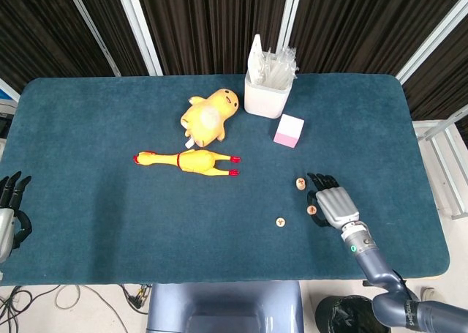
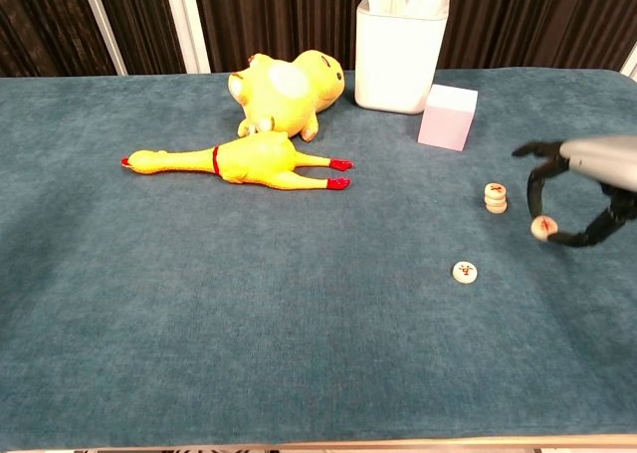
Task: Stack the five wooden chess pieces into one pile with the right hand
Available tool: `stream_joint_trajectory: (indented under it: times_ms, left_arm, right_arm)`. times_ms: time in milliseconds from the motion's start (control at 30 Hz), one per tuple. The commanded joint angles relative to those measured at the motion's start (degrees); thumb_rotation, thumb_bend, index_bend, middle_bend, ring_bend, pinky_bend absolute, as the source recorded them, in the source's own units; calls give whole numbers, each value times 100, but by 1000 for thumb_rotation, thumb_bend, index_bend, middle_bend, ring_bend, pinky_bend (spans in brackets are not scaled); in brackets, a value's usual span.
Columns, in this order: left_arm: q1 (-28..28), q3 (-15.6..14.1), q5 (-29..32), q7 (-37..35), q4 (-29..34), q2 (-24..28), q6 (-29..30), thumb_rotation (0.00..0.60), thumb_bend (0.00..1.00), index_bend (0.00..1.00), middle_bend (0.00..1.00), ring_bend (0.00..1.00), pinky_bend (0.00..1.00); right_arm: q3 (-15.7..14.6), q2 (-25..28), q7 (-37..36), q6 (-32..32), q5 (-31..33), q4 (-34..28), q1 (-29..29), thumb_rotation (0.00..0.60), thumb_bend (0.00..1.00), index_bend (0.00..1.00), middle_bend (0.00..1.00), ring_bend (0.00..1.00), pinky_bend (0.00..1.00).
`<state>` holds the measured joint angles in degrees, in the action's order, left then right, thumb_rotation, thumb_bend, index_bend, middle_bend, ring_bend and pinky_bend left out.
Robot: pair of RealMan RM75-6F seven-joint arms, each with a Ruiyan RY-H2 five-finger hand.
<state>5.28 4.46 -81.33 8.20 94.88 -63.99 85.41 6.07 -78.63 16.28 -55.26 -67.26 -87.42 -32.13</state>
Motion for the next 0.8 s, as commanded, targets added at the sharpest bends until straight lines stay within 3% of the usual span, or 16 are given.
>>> stream_joint_trajectory:
  times_ms: [33, 333, 800]
  left_arm:
    - [1, 1, 0, -3, -1, 1, -1, 600, 824, 103, 0, 0, 11]
    - [-3, -1, -6, -15, 4, 7, 5, 600, 824, 103, 0, 0, 11]
    - [-3, 9, 14, 37, -2, -13, 13, 600, 824, 103, 0, 0, 11]
  right_arm:
    - [184, 164, 32, 112, 207, -164, -126, 600, 404, 544, 55, 23, 85]
    - [614, 298, 268, 886, 1208, -30, -772, 600, 405, 544, 55, 24, 86]
    - [642, -61, 538, 1461, 2364, 824, -1459, 600, 405, 544, 55, 23, 85]
